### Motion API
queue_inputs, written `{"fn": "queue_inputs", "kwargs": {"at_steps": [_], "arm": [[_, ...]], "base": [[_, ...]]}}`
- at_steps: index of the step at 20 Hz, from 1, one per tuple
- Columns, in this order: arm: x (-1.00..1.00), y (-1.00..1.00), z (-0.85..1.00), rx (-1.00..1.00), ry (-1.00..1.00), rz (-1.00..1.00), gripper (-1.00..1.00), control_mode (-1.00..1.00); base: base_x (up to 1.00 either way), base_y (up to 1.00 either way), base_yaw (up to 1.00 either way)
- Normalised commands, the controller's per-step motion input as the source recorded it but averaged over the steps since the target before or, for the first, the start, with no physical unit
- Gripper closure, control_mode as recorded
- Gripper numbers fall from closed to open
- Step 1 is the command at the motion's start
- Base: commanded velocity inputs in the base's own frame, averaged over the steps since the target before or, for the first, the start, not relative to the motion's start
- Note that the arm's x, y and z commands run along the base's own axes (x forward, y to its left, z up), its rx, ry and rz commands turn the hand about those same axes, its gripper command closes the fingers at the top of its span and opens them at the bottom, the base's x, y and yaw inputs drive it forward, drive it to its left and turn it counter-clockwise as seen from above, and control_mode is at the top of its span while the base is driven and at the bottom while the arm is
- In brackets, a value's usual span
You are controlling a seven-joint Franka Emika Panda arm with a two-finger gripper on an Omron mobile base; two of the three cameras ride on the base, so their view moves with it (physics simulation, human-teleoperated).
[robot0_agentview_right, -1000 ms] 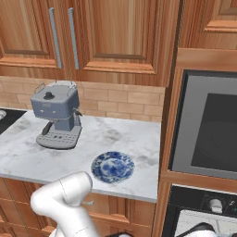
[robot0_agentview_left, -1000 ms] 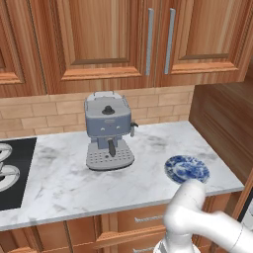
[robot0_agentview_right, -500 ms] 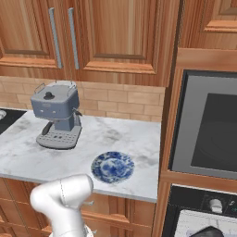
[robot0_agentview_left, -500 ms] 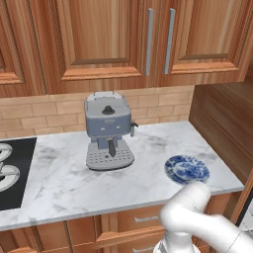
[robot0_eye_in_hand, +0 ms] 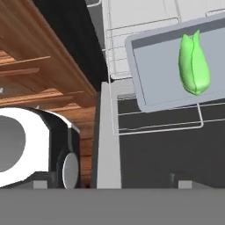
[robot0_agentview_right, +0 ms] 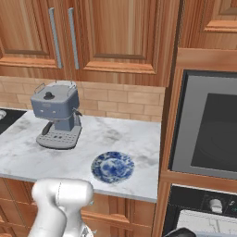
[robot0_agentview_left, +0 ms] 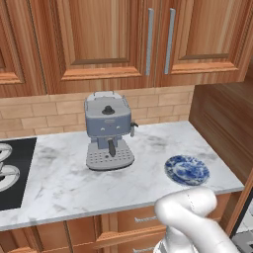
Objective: Place the corn on the bottom rack of the oven.
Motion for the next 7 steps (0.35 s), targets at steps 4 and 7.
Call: {"fn": "queue_inputs", "kwargs": {"at_steps": [4,7], "arm": [[-0.13,1.0,0.64,-0.14,0.0,0.0,-1.0,-1.0],[-0.06,0.96,0.56,-0.19,0.0,0.0,-1.0,-1.0]], "base": [[0.0,0.0,0.0],[0.0,0.0,0.0]]}}
